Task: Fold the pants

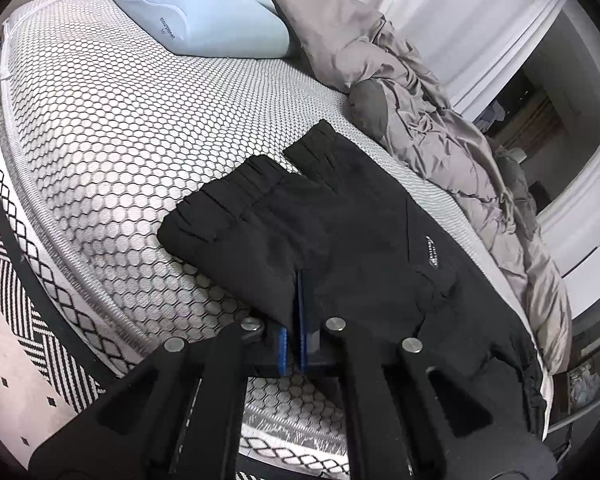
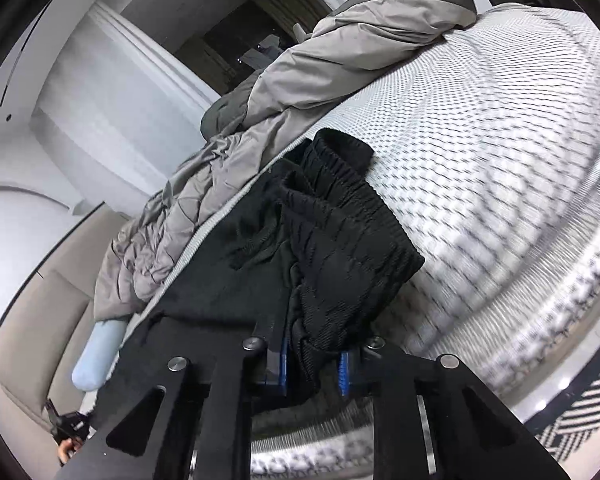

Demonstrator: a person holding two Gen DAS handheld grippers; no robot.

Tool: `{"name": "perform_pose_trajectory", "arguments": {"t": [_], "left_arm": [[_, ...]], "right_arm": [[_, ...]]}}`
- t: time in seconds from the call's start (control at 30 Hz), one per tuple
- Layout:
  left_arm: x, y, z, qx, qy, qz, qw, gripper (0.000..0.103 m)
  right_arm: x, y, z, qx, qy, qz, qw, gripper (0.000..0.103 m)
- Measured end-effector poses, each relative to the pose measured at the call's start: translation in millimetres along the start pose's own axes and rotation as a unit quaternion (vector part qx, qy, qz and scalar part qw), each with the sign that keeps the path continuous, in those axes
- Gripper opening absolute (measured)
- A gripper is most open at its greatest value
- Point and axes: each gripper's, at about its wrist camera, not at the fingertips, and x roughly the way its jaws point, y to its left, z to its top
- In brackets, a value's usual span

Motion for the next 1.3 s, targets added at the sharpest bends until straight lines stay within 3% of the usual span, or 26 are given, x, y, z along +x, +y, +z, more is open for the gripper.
{"name": "perform_pose_trajectory", "arguments": {"t": [0.2,0.4,0.53,0.7,0.77,0.8,0.83,0.9,0.97,1.0,1.03,1.13,1.23,1.3], "left_arm": [[-12,-14,22,0.010,-0.019,-0.020,0.9996,0.001],[3,-57,83,0.021,-0.029,-0.025,0.9991,0.001],[53,-103,141,0.037,-0.020,-0.007,0.9991,0.001],[167,-145,200,0.044,0.035,0.057,0.9968,0.002],[206,-144,210,0.032,0.075,0.068,0.9943,0.005],[220,-142,213,0.027,0.104,0.070,0.9918,0.010],[228,-139,213,0.025,0.119,0.070,0.9902,0.015],[229,-137,215,0.033,0.120,0.066,0.9900,0.021],[218,-137,220,0.042,0.110,0.055,0.9915,0.028],[209,-135,221,0.043,0.107,0.044,0.9924,0.033],[202,-134,220,0.044,0.104,0.038,0.9929,0.044],[163,-125,209,0.049,0.058,0.045,0.9961,0.068],[132,-112,196,0.058,0.036,0.033,0.9971,0.074],[123,-101,187,0.067,0.028,0.052,0.9959,0.076]], "right_arm": [[-18,28,14,-0.008,-0.021,-0.011,1.000,0.017],[-1,92,73,-0.058,-0.064,-0.050,0.995,0.016],[51,133,129,-0.078,-0.061,-0.071,0.993,0.016],[169,156,193,-0.084,-0.014,-0.113,0.990,0.018],[215,158,208,-0.096,0.001,-0.139,0.986,0.041],[238,157,214,-0.104,0.001,-0.166,0.981,0.062],[252,154,216,-0.108,0.006,-0.177,0.978,0.072],[264,147,217,-0.106,0.026,-0.198,0.974,0.073],[254,144,210,-0.110,0.021,-0.186,0.976,0.073],[244,145,204,-0.122,0.019,-0.177,0.976,0.080],[235,145,198,-0.131,0.016,-0.173,0.976,0.086],[197,139,171,-0.141,0.007,-0.156,0.978,0.090],[162,123,153,-0.124,0.001,-0.143,0.982,0.095],[146,112,144,-0.111,-0.001,-0.141,0.984,0.095]]}}
